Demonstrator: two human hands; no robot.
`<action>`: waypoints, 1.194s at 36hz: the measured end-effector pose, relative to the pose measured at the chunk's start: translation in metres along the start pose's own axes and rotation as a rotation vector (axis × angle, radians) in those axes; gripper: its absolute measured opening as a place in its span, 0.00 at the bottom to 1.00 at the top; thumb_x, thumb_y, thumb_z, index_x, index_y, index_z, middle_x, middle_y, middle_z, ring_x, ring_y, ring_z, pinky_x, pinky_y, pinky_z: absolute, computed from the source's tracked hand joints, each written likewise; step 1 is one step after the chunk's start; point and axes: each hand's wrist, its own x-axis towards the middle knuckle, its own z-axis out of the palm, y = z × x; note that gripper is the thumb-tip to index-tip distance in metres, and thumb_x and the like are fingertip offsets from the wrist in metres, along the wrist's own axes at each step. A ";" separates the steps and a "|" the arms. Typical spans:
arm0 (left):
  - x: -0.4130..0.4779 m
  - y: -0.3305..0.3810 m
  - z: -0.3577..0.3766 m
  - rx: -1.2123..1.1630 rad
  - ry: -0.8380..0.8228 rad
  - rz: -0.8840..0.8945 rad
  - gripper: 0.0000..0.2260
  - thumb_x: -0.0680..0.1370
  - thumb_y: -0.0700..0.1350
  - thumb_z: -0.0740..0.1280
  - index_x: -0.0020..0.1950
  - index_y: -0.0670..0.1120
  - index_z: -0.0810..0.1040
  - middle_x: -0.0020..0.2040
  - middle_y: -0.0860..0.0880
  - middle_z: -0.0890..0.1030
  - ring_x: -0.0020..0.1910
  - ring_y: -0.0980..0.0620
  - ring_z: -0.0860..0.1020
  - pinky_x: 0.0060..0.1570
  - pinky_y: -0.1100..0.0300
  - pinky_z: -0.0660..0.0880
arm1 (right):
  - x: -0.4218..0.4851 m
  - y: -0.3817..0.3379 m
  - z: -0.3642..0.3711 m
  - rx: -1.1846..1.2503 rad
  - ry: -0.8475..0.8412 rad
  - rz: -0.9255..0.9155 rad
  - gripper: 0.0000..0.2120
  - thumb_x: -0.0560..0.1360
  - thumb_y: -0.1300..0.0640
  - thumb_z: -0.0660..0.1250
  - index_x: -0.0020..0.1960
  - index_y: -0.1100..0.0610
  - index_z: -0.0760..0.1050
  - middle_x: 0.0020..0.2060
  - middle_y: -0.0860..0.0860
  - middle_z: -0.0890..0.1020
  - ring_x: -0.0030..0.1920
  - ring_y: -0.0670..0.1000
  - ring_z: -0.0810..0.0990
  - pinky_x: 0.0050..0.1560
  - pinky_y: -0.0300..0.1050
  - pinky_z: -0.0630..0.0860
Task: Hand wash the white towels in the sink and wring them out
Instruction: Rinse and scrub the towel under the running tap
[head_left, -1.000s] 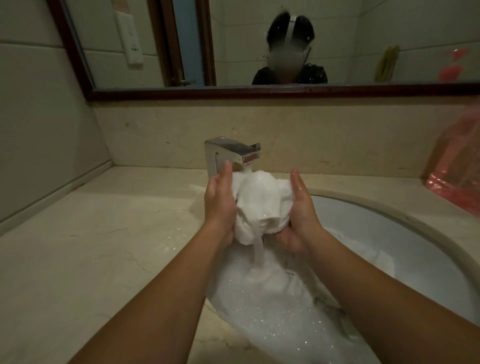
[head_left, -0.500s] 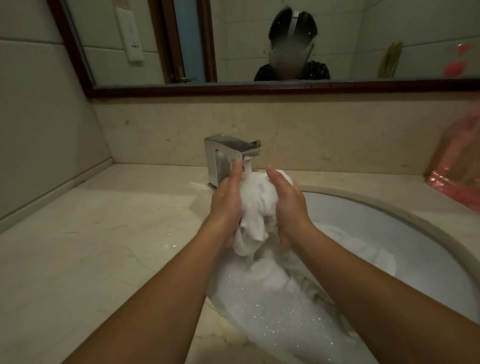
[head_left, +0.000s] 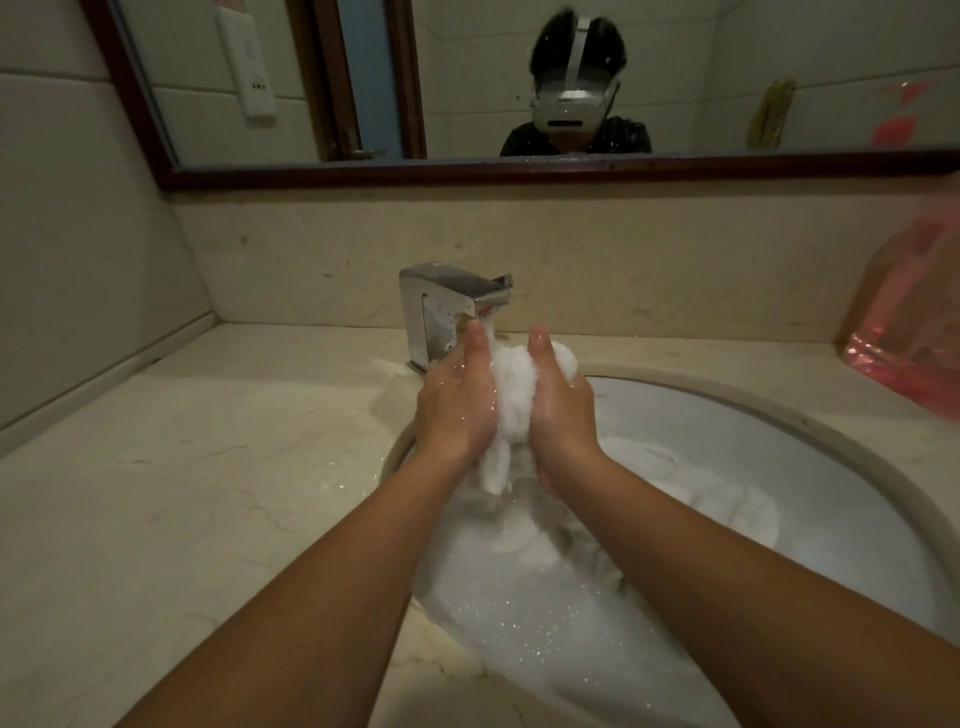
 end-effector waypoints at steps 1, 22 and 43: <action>0.000 0.000 0.001 0.008 0.006 0.000 0.34 0.82 0.73 0.47 0.74 0.56 0.79 0.72 0.46 0.79 0.73 0.42 0.75 0.75 0.42 0.69 | 0.001 0.000 0.000 0.008 0.024 0.004 0.17 0.82 0.33 0.65 0.47 0.46 0.78 0.47 0.48 0.86 0.52 0.52 0.86 0.58 0.51 0.82; 0.001 0.004 -0.005 -0.265 0.135 0.083 0.20 0.89 0.57 0.49 0.65 0.49 0.76 0.58 0.53 0.81 0.60 0.50 0.78 0.52 0.58 0.73 | 0.008 -0.010 -0.010 -0.048 -0.032 -0.030 0.18 0.83 0.35 0.62 0.57 0.47 0.81 0.55 0.50 0.87 0.57 0.53 0.85 0.66 0.55 0.80; 0.044 -0.045 0.020 -0.451 -0.196 -0.320 0.63 0.50 0.92 0.54 0.70 0.51 0.82 0.64 0.46 0.85 0.67 0.40 0.81 0.70 0.40 0.74 | 0.027 -0.004 -0.018 0.388 -0.055 -0.015 0.14 0.66 0.45 0.75 0.34 0.53 0.76 0.33 0.54 0.76 0.38 0.58 0.78 0.45 0.56 0.74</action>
